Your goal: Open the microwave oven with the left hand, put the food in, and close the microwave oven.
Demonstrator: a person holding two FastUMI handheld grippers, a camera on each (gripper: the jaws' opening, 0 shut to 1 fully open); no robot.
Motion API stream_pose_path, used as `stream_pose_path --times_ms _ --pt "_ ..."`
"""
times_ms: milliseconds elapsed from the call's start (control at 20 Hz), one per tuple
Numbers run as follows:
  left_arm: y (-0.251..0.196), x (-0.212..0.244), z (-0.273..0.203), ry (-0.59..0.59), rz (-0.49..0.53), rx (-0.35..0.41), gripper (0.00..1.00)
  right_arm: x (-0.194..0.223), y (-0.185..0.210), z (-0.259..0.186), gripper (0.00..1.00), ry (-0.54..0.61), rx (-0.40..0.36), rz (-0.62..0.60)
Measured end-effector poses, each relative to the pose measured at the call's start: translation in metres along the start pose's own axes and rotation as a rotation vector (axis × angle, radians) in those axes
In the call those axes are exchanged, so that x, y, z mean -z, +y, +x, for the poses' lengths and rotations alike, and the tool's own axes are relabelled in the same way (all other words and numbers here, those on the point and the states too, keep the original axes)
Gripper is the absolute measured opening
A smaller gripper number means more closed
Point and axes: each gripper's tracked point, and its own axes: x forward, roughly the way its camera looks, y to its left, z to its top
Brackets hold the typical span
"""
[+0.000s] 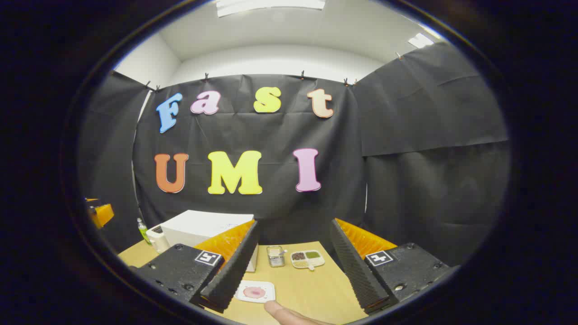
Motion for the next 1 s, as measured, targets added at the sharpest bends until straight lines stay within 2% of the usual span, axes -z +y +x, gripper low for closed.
stream_pose_path --times_ms 100,150,350,400,450,550,600,650,1000 --pt "-0.007 0.001 -0.005 0.018 -0.003 0.019 0.93 0.0 -0.002 -0.001 1.0 -0.003 0.004 -0.004" --pt "-0.005 -0.003 -0.006 0.004 0.009 0.009 0.93 -0.001 -0.003 -0.001 0.94 -0.002 0.005 -0.006" --pt "-0.02 -0.004 -0.008 -0.005 0.007 0.042 0.93 0.003 -0.008 0.001 0.94 0.003 0.012 -0.01" --pt "-0.02 -0.004 -0.007 -0.003 0.006 0.045 0.93 0.005 -0.011 0.002 1.0 0.004 0.016 -0.011" --pt "-0.019 -0.002 -0.006 0.003 0.004 0.046 0.93 0.008 -0.014 0.003 0.94 0.006 0.019 -0.013" --pt "-0.02 0.003 -0.005 0.021 -0.006 0.049 0.93 0.01 -0.018 0.006 0.94 0.007 0.024 -0.016" --pt "-0.019 0.003 -0.003 0.017 -0.005 0.046 0.93 0.011 -0.021 0.007 1.0 0.008 0.029 -0.017" --pt "-0.019 0.002 -0.001 0.012 -0.007 0.043 0.93 0.012 -0.024 0.008 1.0 0.008 0.033 -0.015" --pt "-0.039 0.031 0.046 0.037 -0.032 0.059 0.93 0.025 -0.03 0.002 1.0 0.03 0.008 0.011"
